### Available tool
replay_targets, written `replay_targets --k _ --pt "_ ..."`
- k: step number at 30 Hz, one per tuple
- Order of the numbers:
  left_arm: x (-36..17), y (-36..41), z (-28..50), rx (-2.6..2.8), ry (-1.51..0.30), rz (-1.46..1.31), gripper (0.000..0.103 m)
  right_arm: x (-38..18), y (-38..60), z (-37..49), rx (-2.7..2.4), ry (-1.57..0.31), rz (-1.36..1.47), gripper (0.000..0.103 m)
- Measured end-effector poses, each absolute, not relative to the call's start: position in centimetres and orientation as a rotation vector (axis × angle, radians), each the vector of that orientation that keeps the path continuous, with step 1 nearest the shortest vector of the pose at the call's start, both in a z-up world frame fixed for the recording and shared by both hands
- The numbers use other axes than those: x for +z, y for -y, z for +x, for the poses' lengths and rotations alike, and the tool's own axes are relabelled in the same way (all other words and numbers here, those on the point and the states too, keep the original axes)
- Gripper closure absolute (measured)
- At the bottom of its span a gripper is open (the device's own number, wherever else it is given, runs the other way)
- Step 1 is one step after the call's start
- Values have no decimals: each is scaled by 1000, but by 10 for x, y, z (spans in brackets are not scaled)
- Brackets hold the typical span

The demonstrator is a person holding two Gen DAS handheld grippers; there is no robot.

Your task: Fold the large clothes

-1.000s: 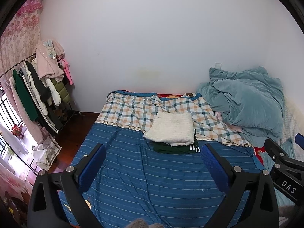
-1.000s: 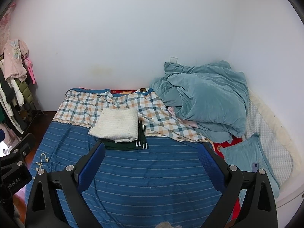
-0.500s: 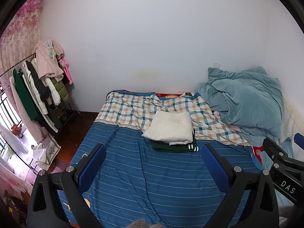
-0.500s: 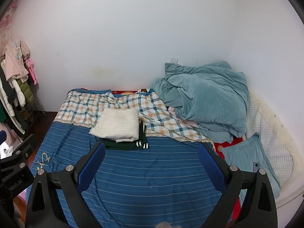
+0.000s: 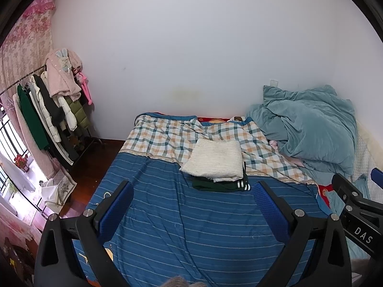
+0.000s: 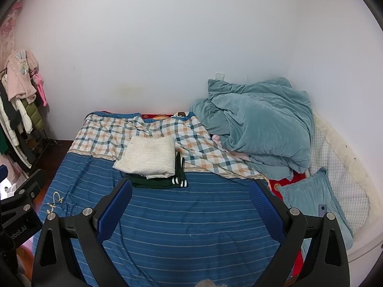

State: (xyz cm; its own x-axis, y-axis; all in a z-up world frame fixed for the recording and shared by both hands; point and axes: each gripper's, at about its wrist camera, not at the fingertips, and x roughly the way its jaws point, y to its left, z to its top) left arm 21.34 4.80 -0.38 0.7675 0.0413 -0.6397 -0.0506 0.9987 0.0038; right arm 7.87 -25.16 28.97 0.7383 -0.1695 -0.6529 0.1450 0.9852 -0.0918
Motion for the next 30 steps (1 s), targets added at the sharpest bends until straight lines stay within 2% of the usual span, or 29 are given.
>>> replay_targets --k 30 --pt "-5 -43 212 49 -692 -12 0 283 247 70 -173 -724 -25 3"
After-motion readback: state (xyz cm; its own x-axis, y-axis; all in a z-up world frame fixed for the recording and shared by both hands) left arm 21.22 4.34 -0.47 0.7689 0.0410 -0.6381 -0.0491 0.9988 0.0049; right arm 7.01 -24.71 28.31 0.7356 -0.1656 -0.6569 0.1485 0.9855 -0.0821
